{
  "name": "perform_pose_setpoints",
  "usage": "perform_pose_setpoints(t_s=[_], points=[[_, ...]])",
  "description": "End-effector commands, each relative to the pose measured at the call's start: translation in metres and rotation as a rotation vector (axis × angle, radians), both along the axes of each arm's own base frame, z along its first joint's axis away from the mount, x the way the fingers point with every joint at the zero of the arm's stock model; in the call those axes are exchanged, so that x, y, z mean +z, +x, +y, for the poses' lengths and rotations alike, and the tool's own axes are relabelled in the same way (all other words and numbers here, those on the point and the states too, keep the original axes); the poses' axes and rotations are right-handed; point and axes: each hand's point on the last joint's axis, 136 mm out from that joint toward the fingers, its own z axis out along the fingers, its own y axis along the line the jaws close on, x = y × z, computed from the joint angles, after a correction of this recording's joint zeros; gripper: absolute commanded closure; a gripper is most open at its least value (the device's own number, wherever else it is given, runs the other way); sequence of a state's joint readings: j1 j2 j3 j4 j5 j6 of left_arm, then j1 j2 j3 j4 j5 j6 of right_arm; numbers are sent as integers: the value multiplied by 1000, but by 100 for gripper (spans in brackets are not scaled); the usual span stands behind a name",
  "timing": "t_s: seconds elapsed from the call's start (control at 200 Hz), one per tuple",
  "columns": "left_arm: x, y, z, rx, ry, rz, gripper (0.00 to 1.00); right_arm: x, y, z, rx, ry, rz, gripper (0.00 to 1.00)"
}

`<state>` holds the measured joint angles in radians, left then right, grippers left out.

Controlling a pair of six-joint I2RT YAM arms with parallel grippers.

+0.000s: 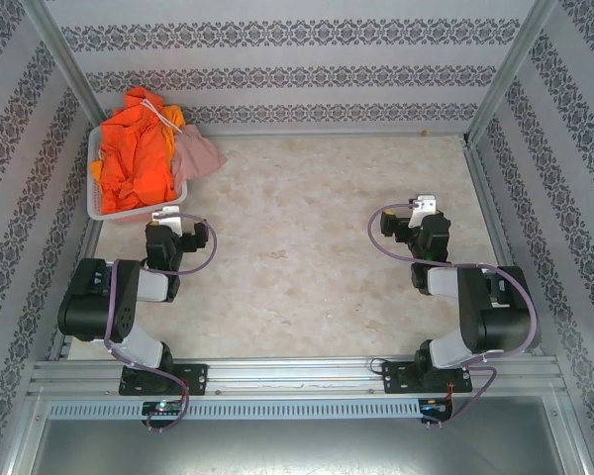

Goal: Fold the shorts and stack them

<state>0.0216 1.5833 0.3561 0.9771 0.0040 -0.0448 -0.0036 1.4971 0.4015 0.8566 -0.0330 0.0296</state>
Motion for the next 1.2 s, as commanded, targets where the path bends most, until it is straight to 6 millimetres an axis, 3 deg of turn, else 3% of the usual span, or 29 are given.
perform_pose_setpoints(t_s=[0.0, 1.094, 1.194], points=[[2, 5, -5, -39, 15, 4, 0, -3, -1, -1, -11, -2, 5, 2], [1, 5, -4, -37, 14, 10, 0, -2, -1, -1, -1, 5, 2, 2], [22, -3, -4, -34, 20, -36, 0, 16, -5, 5, 19, -8, -5, 2]])
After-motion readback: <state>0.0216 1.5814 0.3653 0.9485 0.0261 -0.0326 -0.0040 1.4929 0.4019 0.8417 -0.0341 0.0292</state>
